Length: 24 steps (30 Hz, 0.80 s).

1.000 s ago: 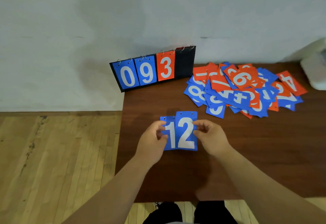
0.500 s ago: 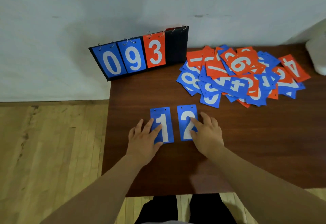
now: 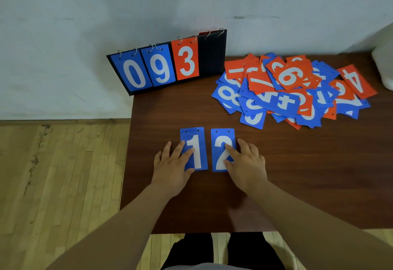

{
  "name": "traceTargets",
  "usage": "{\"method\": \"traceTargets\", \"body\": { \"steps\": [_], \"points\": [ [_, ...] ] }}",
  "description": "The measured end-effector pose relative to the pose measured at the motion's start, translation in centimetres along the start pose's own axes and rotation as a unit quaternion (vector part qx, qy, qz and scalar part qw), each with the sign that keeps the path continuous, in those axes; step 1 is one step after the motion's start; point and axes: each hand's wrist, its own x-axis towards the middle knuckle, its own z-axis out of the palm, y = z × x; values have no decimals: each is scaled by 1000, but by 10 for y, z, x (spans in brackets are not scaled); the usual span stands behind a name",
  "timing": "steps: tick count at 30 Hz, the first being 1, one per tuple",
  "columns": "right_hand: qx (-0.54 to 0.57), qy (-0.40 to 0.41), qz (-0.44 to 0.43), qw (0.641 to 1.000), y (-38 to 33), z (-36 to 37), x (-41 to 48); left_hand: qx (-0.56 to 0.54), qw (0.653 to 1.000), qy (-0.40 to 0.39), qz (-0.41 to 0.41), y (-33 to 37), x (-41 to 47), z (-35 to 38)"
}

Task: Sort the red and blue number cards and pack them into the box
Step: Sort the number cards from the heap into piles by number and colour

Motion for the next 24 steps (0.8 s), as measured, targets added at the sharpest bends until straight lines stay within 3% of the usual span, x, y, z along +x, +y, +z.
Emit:
{"method": "traceTargets", "body": {
  "steps": [14,24],
  "points": [
    [25,-7,-8,1000,-12,-8,4,-16,999,5,-38,-7,-11,-7],
    [74,43,70,994,120,-85,27,-68,994,89,-10,103,46,-57]
  ]
}}
